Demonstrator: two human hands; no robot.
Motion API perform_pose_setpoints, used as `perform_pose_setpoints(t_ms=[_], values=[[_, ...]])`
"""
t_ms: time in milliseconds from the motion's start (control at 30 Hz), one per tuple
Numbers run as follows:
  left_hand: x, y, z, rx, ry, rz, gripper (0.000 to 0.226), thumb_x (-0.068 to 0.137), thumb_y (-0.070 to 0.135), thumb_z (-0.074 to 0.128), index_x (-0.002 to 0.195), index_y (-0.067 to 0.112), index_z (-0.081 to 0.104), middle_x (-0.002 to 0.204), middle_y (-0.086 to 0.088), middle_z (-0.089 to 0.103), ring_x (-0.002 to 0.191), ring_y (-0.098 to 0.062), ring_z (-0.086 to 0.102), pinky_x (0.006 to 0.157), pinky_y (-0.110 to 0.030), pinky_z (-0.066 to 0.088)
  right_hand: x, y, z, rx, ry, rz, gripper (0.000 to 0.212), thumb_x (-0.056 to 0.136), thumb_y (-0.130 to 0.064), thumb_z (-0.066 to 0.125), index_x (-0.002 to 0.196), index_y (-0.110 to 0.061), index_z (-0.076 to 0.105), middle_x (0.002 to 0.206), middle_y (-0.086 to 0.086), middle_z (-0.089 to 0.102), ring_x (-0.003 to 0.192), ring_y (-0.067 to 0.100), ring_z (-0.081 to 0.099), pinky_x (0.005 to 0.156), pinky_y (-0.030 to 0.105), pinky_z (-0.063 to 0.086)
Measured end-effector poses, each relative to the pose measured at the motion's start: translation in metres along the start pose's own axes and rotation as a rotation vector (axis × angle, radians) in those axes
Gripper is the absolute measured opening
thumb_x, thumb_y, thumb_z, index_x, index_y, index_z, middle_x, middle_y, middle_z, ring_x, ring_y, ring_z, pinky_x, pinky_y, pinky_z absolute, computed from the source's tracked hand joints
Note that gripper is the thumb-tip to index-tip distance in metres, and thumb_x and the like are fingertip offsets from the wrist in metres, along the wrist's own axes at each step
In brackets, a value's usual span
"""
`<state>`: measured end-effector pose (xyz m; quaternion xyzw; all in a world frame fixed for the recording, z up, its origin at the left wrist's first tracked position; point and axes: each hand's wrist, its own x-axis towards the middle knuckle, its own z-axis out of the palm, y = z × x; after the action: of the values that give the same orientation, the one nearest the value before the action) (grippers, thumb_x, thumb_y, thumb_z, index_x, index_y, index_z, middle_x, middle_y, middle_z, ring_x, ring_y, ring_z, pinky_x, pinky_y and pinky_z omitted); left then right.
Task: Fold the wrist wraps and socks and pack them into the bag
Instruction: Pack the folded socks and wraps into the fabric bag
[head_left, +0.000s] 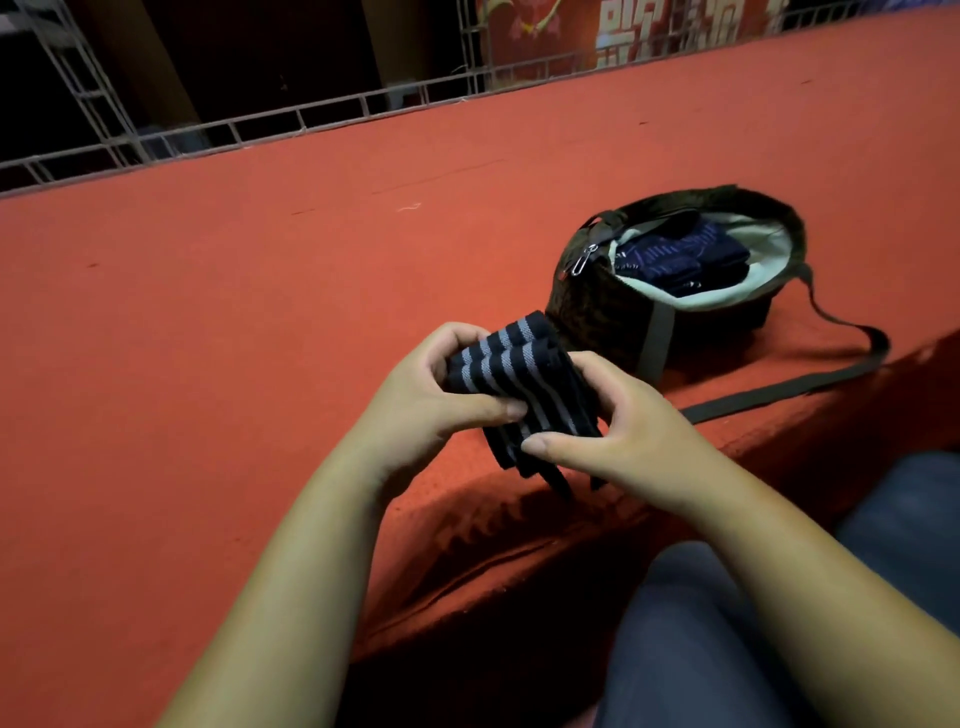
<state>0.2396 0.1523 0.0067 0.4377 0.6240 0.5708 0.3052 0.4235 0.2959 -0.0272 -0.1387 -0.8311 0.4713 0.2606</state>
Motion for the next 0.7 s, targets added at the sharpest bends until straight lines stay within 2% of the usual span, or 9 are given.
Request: perform_pose_setpoints(t_ms=[100,200,300,333,433,533,600,667,700], values=[[0.022,0.012,0.022,0.0,-0.029,0.024,0.048,0.08,-0.004,0.085,0.121,0.01,0.064,0.105,-0.012,0.076,0.099,-0.028,0.075,0.088,-0.046,0.06,0.002,-0.001,-0.028,-0.04,0.071,0.025,0.05,0.083,-0.032,0.091,0.126,-0.035,0.066,0.114,-0.013,0.076,0.109,0.002,0.071,0.099,0.039,0.056],[0.047,0.023,0.044,0.024,-0.048,0.044,0.045,0.082,-0.003,0.085,0.12,0.009,0.064,0.104,-0.009,0.077,0.098,-0.024,0.074,0.09,-0.047,0.062,0.007,0.003,-0.055,-0.014,0.135,0.045,0.043,0.085,-0.029,0.089,0.122,-0.034,0.068,0.109,-0.013,0.078,0.101,0.004,0.073,0.085,0.032,0.056],[0.075,0.033,0.063,0.05,-0.053,0.051,0.046,0.081,-0.001,0.086,0.121,0.008,0.065,0.104,-0.014,0.077,0.095,-0.024,0.073,0.095,-0.055,0.058,0.014,0.007,-0.077,-0.001,0.169,0.028,0.039,0.092,-0.028,0.083,0.127,-0.036,0.067,0.111,-0.021,0.075,0.103,-0.003,0.07,0.088,0.021,0.051],[0.083,0.035,0.069,0.069,-0.051,0.057,0.047,0.08,0.002,0.087,0.12,0.01,0.066,0.104,-0.014,0.077,0.093,-0.023,0.073,0.094,-0.055,0.059,0.017,0.01,-0.084,-0.027,0.193,0.021,0.037,0.093,-0.028,0.082,0.126,-0.036,0.067,0.111,-0.019,0.074,0.105,-0.003,0.069,0.09,0.022,0.051],[0.106,0.039,0.085,0.124,-0.053,0.086,0.045,0.079,0.011,0.089,0.117,0.019,0.068,0.102,-0.007,0.078,0.092,-0.023,0.076,0.091,-0.055,0.06,0.027,0.019,-0.108,-0.101,0.248,0.027,0.038,0.091,-0.031,0.084,0.126,-0.036,0.068,0.117,-0.014,0.073,0.113,0.002,0.067,0.102,0.037,0.053],[0.124,0.042,0.096,0.155,-0.079,0.124,0.048,0.082,0.014,0.089,0.124,0.028,0.069,0.112,0.002,0.079,0.107,-0.019,0.075,0.1,-0.05,0.059,0.036,0.022,-0.131,-0.09,0.218,0.051,0.05,0.09,-0.027,0.084,0.135,-0.037,0.064,0.125,-0.019,0.073,0.119,0.0,0.067,0.109,0.04,0.052],[0.136,0.045,0.1,0.134,-0.13,0.151,0.049,0.087,0.02,0.088,0.13,0.031,0.068,0.121,0.006,0.077,0.115,-0.014,0.073,0.103,-0.042,0.058,0.044,0.026,-0.145,-0.058,0.218,0.067,0.05,0.089,-0.023,0.085,0.133,-0.036,0.066,0.124,-0.017,0.075,0.119,0.002,0.069,0.11,0.041,0.052],[0.152,0.048,0.1,0.105,-0.116,0.155,0.034,0.095,0.034,0.08,0.127,0.032,0.071,0.12,0.007,0.077,0.111,-0.011,0.073,0.094,-0.035,0.061,0.053,0.034,-0.159,0.004,0.243,0.089,0.046,0.089,-0.023,0.086,0.131,-0.033,0.068,0.123,-0.013,0.076,0.118,0.006,0.07,0.111,0.044,0.052],[0.162,0.048,0.099,0.127,-0.048,0.163,0.026,0.098,0.041,0.075,0.122,0.032,0.073,0.115,0.008,0.077,0.105,-0.009,0.073,0.087,-0.034,0.06,0.058,0.039,-0.166,0.024,0.269,0.104,0.045,0.089,-0.025,0.085,0.13,-0.032,0.069,0.123,-0.012,0.077,0.117,0.006,0.071,0.111,0.044,0.052]])
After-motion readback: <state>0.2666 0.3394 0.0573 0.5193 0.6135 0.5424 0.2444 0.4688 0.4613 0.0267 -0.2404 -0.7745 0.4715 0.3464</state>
